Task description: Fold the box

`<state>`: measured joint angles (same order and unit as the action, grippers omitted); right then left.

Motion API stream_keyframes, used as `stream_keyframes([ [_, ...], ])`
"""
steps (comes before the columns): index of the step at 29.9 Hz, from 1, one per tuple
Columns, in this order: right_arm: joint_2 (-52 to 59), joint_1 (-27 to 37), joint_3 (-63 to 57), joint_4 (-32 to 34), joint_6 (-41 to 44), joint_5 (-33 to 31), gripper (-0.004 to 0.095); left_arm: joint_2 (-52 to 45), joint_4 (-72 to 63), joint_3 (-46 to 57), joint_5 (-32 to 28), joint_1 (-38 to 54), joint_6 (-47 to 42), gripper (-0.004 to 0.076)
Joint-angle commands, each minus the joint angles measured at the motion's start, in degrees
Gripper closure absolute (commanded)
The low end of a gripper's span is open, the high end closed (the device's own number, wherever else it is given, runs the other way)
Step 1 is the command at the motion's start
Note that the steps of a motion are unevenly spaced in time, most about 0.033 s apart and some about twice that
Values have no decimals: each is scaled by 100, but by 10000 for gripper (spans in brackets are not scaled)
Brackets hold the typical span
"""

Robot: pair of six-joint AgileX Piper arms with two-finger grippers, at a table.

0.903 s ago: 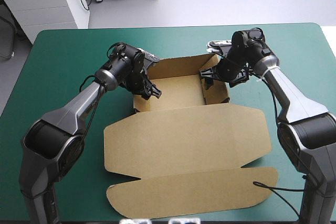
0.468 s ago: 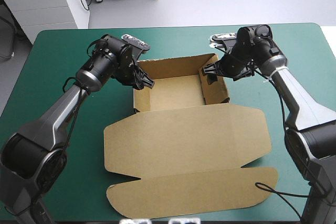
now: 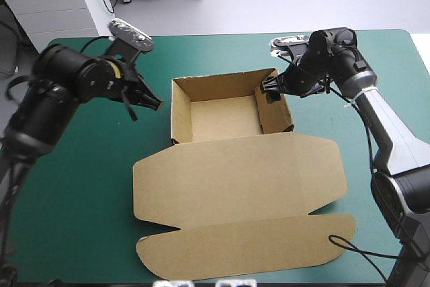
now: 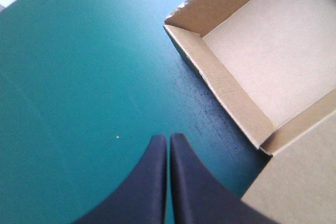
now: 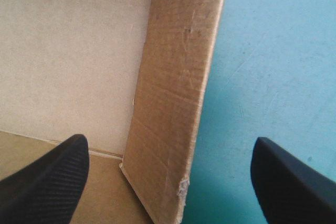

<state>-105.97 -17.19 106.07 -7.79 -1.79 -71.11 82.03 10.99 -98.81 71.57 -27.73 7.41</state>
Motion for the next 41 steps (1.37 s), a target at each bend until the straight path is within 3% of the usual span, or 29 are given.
stream_keyframes([
  [1,350,3,186,2,-116,-37,143,-904,15,182,223,-35,97,729],
  [8,350,3,186,19,-154,21,143,-2416,77,1754,223,-35,22,731],
  [21,332,3,186,39,-335,132,145,-4691,73,4860,-86,-35,-1009,731],
  [33,-370,3,186,2,-371,59,150,-4917,-201,5616,-260,-35,-1463,731],
  [41,-759,3,186,-7,-371,76,204,-4917,-217,5907,-217,-35,-1486,731],
])
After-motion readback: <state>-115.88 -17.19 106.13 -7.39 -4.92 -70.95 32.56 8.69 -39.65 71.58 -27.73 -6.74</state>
